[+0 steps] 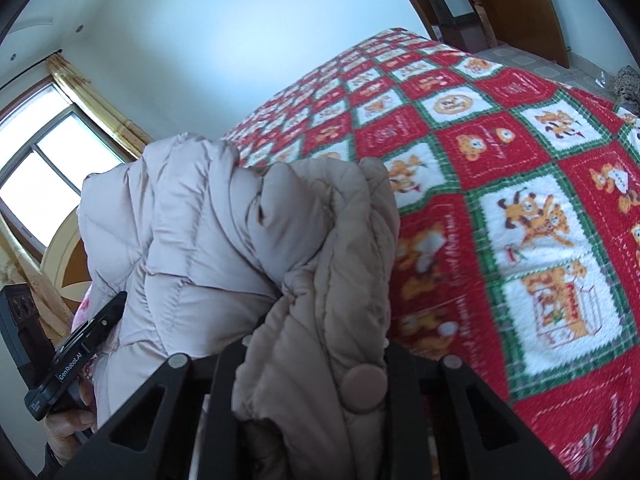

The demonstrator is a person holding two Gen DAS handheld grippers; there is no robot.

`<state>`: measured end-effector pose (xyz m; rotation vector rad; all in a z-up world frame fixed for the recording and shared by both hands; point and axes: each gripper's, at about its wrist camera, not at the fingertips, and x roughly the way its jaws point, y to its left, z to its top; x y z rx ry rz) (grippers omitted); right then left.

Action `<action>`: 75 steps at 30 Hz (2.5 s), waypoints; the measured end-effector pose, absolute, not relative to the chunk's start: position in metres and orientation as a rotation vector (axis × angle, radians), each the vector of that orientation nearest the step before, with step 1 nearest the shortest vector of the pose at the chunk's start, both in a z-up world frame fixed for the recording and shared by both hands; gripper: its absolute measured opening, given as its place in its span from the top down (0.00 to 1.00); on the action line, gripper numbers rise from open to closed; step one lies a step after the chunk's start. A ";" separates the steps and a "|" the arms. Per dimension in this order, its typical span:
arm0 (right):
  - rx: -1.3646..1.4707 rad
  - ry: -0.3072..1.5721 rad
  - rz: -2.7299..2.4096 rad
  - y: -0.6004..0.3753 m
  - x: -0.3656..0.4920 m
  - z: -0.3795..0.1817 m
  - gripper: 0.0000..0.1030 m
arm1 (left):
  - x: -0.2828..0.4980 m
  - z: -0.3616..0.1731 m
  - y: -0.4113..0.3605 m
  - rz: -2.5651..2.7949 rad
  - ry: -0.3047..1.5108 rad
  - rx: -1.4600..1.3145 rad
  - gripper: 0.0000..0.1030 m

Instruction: Fold large clothes

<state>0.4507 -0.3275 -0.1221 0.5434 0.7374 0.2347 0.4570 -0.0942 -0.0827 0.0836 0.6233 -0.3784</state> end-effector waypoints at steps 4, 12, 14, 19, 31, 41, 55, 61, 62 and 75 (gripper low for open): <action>0.549 0.723 0.289 -0.301 0.446 -0.111 0.80 | 0.438 -0.064 -0.068 -0.348 0.600 0.096 0.76; 0.535 0.712 0.389 -0.239 0.446 -0.098 0.80 | 0.408 -0.046 -0.007 -0.266 0.582 0.080 0.76; 0.526 0.714 0.408 -0.226 0.442 -0.097 0.80 | 0.401 -0.046 0.007 -0.243 0.580 0.076 0.76; 0.491 0.727 0.448 -0.190 0.438 -0.093 0.80 | 0.388 -0.049 0.042 -0.201 0.589 0.057 0.76; 0.419 0.774 0.549 -0.114 0.446 -0.094 0.81 | 0.358 -0.053 0.120 -0.115 0.592 0.003 0.76; 0.357 0.816 0.646 -0.035 0.446 -0.100 0.81 | 0.340 -0.062 0.188 -0.017 0.613 -0.038 0.76; 0.294 0.859 0.720 0.035 0.448 -0.107 0.80 | 0.324 -0.082 0.250 0.075 0.646 -0.080 0.76; 0.272 0.882 0.713 0.048 0.454 -0.117 0.80 | 0.328 -0.095 0.262 0.079 0.671 -0.088 0.76; 0.270 0.888 0.710 0.049 0.455 -0.119 0.80 | 0.328 -0.097 0.263 0.080 0.675 -0.091 0.76; 0.278 0.977 0.666 0.056 0.474 -0.152 0.75 | 0.337 -0.129 0.278 0.162 0.685 -0.048 0.28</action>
